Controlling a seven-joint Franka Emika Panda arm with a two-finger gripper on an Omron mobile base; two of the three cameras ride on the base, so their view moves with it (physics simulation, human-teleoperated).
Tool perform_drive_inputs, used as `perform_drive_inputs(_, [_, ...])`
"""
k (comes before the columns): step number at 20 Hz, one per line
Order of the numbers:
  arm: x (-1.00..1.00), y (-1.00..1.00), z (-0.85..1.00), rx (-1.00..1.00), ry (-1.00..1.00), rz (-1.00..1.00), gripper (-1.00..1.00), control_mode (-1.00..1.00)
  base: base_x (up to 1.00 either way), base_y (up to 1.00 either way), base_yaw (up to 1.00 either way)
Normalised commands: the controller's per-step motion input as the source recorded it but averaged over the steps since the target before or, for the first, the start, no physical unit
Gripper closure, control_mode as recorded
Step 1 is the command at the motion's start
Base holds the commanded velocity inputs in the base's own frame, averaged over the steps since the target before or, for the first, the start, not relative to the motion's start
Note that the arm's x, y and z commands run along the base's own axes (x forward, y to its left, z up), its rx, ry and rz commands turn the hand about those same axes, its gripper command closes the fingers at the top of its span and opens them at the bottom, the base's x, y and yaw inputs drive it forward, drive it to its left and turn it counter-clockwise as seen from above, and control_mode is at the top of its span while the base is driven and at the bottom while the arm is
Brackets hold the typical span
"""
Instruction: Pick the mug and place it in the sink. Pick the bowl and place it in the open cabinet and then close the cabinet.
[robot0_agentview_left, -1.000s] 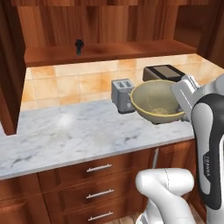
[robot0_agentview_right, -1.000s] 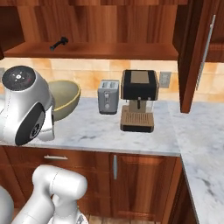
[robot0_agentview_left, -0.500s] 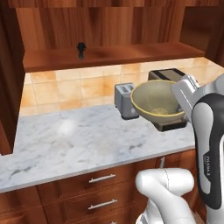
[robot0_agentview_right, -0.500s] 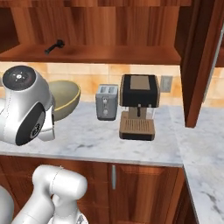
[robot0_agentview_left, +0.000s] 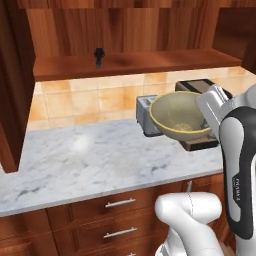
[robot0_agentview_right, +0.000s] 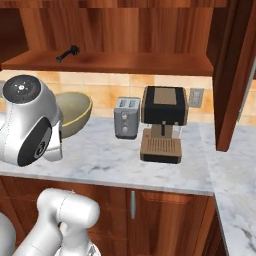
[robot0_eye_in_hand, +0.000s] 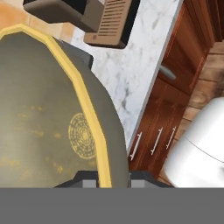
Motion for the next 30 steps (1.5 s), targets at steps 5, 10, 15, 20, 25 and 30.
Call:
perform_drive_inputs(5, [0.00, 0.00, 0.00, 0.00, 0.00, 0.00, 1.00, 1.00, 0.00, -0.02, 0.13])
perform_drive_inputs(10, [0.00, 0.00, 0.00, 0.00, 0.00, 0.00, 1.00, 1.00, 0.00, -0.03, 0.12])
perform_drive_inputs(15, [0.00, 0.00, 0.00, 0.00, 0.00, 0.00, 1.00, 1.00, 0.03, -0.12, 0.11])
perform_drive_inputs(20, [0.00, 0.00, 0.00, 0.00, 0.00, 0.00, 1.00, 1.00, 0.25, -0.18, 0.05])
perform_drive_inputs(25, [0.00, 0.00, 0.00, 0.00, 0.00, 0.00, 1.00, 1.00, 0.31, -0.15, 0.01])
perform_drive_inputs(30, [0.00, 0.00, 0.00, 0.00, 0.00, 0.00, 1.00, 1.00, 0.12, -0.23, 0.00])
